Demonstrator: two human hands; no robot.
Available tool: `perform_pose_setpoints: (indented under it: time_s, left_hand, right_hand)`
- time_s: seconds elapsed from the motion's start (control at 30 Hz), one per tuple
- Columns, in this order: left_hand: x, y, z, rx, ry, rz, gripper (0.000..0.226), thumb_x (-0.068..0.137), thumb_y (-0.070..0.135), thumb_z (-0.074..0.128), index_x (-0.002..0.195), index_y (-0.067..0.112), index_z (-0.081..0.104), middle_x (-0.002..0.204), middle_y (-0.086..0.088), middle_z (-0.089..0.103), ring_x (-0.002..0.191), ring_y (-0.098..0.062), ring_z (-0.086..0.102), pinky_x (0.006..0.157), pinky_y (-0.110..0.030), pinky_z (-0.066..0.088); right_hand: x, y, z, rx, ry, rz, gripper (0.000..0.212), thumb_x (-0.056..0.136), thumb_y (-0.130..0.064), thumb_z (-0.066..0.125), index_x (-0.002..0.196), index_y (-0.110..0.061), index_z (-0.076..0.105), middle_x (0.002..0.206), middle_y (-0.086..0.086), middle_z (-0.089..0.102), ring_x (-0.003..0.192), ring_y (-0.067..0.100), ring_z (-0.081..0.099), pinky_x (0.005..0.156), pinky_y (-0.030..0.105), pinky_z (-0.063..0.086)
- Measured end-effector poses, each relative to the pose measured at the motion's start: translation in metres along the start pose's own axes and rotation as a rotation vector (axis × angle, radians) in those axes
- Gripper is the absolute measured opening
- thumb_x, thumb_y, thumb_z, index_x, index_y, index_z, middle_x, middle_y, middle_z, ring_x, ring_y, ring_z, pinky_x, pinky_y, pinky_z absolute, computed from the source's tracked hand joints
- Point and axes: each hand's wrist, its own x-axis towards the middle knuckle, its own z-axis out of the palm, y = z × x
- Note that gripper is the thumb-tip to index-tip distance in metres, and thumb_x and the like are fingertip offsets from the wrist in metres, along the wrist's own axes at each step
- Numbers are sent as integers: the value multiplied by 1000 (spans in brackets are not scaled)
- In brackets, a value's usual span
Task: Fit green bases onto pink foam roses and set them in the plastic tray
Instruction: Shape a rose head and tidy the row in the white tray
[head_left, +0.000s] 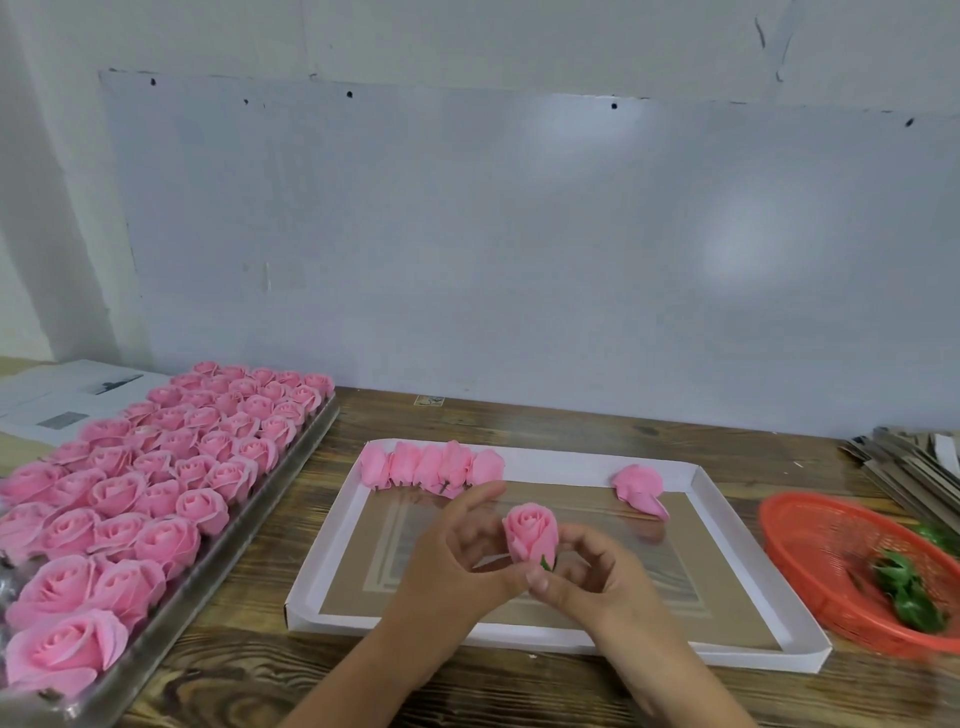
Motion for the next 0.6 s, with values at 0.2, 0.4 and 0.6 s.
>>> perform_pose_setpoints:
  time_s: [0.2,0.4,0.6]
  left_hand:
    - [0,3,-1,-29,8,-1,78,65,25,89,134,31,55,110,-7,76,102,-24,73,84,-28,58]
    - [-1,3,-2,107,-18,58,58,68,45,90,121,40,67,120,3,72,112,-21,68,95,-43,56]
    - [-4,14,1,89,-63,107,27,77,59,78,88,35,81,113,6,75,114,-12,66,91,-25,51]
  right_hand:
    - [-1,-7,-3,-24,-82,29,38,81,8,72,115,-7,66,102,12,75,95,22,71,85,30,56]
    - [-2,-12,1,-131,-135,5,31,73,-19,76,102,-27,78,98,13,76,93,21,67,87,36,52]
    - [-5,-11,5,-293,-220,2,32,74,-11,75,101,-27,77,94,24,71,81,14,59,76,30,47]
